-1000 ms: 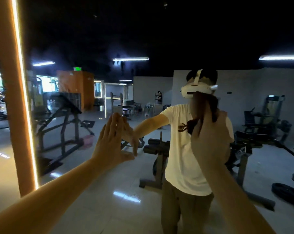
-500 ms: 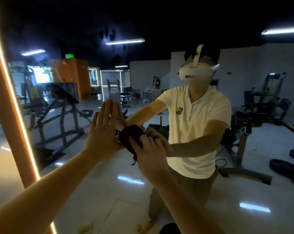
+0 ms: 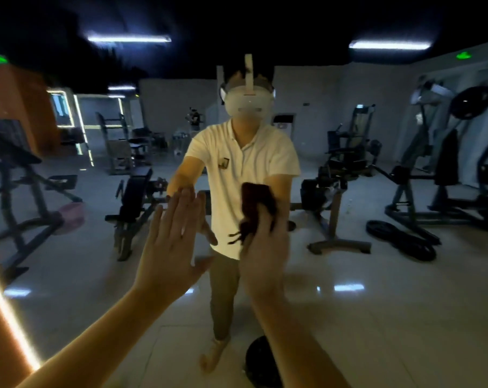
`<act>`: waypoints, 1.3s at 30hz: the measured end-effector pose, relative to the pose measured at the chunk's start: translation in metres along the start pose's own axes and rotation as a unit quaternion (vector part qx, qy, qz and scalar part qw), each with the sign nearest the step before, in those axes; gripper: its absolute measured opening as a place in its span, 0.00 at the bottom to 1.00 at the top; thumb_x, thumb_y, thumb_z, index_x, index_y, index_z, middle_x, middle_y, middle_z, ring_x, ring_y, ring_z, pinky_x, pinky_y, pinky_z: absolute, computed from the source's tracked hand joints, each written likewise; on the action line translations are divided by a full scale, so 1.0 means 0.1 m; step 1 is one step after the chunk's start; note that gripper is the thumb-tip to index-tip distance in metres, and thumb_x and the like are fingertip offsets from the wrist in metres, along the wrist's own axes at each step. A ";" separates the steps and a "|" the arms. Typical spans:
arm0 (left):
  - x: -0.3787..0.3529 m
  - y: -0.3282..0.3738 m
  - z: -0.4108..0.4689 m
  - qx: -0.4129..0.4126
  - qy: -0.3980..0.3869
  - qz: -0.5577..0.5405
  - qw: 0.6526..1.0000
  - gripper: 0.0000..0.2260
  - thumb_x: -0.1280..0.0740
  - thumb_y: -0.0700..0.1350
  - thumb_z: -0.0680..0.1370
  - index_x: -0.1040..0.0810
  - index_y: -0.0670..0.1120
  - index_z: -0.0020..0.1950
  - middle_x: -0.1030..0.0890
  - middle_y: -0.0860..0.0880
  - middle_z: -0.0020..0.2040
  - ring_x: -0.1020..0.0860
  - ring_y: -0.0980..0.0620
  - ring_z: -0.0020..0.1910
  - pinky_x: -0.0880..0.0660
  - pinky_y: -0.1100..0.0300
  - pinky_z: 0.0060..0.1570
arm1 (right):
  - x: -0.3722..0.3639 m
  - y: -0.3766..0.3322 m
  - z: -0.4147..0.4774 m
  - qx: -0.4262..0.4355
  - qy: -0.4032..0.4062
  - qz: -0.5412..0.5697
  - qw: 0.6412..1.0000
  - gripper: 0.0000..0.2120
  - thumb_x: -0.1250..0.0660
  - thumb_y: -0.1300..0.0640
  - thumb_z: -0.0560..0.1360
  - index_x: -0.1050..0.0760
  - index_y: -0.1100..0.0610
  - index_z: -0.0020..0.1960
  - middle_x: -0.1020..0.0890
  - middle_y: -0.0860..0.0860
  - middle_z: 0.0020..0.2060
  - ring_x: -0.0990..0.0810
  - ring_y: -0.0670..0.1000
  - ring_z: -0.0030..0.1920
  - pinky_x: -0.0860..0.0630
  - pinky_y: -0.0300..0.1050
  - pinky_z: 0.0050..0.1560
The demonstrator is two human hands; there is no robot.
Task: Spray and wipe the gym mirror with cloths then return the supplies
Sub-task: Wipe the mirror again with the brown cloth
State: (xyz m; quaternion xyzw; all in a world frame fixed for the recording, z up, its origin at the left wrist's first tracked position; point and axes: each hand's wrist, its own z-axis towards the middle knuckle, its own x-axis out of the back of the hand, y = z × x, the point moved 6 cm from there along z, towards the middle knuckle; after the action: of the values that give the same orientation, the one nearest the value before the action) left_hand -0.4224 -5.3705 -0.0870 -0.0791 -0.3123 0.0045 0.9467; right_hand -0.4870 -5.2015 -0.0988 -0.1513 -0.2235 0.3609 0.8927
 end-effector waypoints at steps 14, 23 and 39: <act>-0.65 0.16 -0.36 0.041 0.017 0.025 0.999 0.52 0.41 0.74 0.76 0.44 0.33 0.82 0.48 0.32 0.83 0.47 0.31 0.82 0.46 0.32 0.79 | 0.91 1.83 -0.11 -0.149 -0.016 -0.120 0.981 0.24 0.33 0.63 0.75 0.34 0.58 0.69 0.28 0.62 0.65 0.19 0.63 0.55 0.17 0.58 0.48; -0.79 0.10 -0.40 0.036 0.014 0.047 0.998 0.59 0.41 0.79 0.72 0.49 0.34 0.83 0.51 0.32 0.83 0.51 0.34 0.83 0.49 0.34 0.80 | -0.09 0.67 -0.90 -0.122 -0.015 0.000 0.992 0.19 0.32 0.53 0.77 0.32 0.55 0.65 0.23 0.60 0.57 0.21 0.58 0.51 0.20 0.50 0.45; -0.79 0.01 -0.42 0.014 0.009 0.037 0.999 0.57 0.38 0.77 0.72 0.48 0.34 0.83 0.52 0.33 0.84 0.53 0.35 0.84 0.48 0.33 0.79 | 0.54 1.94 -0.79 -0.315 0.035 -0.044 0.947 0.22 0.34 0.68 0.76 0.35 0.58 0.67 0.28 0.61 0.60 0.20 0.62 0.49 0.19 0.56 0.40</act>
State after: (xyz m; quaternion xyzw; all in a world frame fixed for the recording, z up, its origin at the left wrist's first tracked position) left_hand -0.4616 -5.3803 -0.1671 -0.0775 -0.3006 0.0434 0.9496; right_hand -0.5244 -5.0368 -0.2348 -0.4276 -0.3013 0.2268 0.8216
